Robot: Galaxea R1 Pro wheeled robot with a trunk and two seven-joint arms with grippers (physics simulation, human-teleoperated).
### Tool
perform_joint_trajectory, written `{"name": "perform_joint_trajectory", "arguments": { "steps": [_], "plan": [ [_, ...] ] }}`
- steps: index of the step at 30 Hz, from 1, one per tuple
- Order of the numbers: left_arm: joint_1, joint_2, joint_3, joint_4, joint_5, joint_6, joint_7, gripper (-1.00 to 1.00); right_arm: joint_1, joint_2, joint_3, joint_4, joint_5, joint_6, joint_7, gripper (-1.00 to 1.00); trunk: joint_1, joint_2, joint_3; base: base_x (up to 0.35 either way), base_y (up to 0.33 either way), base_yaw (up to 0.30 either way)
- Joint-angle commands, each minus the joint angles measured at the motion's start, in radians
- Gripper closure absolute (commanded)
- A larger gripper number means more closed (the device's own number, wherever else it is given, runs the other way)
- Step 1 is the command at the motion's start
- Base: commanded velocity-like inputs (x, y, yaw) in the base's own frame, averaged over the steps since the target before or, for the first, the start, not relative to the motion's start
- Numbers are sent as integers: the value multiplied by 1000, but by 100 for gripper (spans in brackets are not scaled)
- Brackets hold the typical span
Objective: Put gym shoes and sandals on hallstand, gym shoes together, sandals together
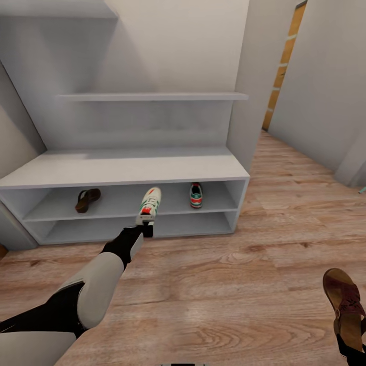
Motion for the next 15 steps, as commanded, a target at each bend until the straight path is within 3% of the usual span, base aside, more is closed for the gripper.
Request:
{"name": "perform_joint_trajectory", "arguments": {
  "steps": [1,15],
  "plan": [
    [0,-1,4,-2,-4,5,1,100,-2,0,-9,1,2,-3,9,100,0,0,-1,200,-185,0],
    [0,-1,4,0,-3,8,-4,100,-2,0,-9,1,2,-3,9,100,0,0,-1,207,-206,0]
  ]
}}
